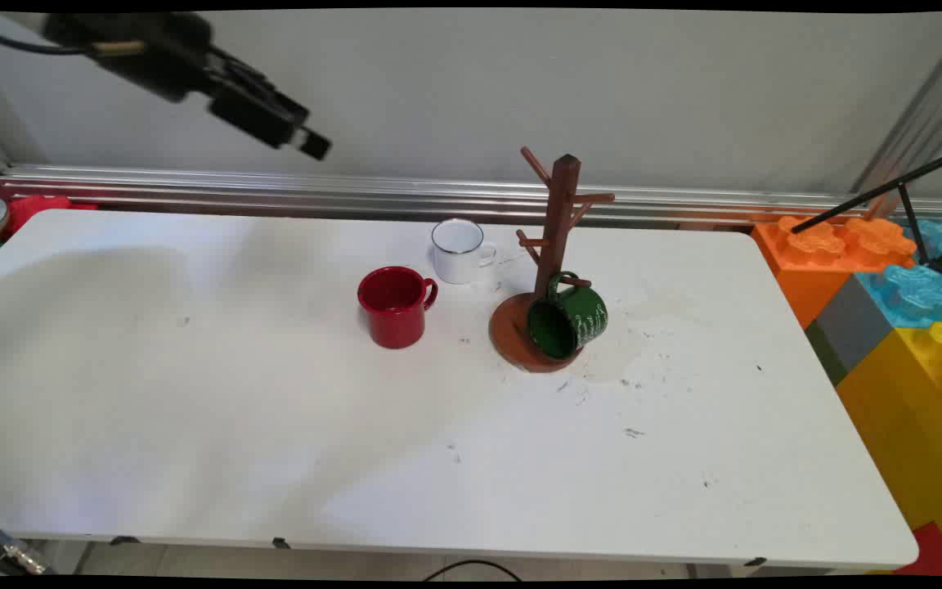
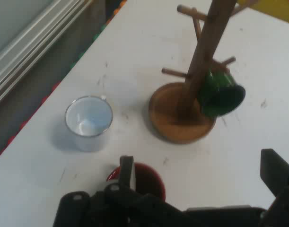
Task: Pick up the green mug from the rack
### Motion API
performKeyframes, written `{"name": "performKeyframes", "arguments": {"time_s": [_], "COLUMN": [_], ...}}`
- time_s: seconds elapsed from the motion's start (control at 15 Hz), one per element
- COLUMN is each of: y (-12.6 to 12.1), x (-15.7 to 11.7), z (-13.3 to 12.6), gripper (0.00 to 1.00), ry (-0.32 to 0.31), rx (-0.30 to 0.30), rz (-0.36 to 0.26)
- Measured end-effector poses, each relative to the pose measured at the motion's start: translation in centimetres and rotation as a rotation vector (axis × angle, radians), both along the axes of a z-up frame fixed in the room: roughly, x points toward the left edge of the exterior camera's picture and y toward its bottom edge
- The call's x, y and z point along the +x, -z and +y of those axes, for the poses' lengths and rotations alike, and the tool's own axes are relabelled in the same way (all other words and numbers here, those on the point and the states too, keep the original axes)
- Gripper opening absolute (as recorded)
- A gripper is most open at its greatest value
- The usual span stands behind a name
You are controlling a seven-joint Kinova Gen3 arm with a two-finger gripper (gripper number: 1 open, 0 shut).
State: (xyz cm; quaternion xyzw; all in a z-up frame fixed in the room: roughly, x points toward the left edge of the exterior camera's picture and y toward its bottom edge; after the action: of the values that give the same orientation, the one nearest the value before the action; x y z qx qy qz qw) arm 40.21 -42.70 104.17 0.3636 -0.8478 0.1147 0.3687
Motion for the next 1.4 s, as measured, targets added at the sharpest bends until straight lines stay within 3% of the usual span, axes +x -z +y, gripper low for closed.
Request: {"name": "performKeyframes", "arguments": {"time_s": [0.67,0.93,1.4], "y": [4.4,7.4,12.3], "x": [-10.6,-14.7,-20.0], "z": [-3.4,-4.0,-3.6], "gripper": [1.00,1.00,1.00], "ry": [-0.122,-0.178,-0.224], "rx": [0.047,0.052,0.067], "rz": [0.074,0.104,0.144]}}
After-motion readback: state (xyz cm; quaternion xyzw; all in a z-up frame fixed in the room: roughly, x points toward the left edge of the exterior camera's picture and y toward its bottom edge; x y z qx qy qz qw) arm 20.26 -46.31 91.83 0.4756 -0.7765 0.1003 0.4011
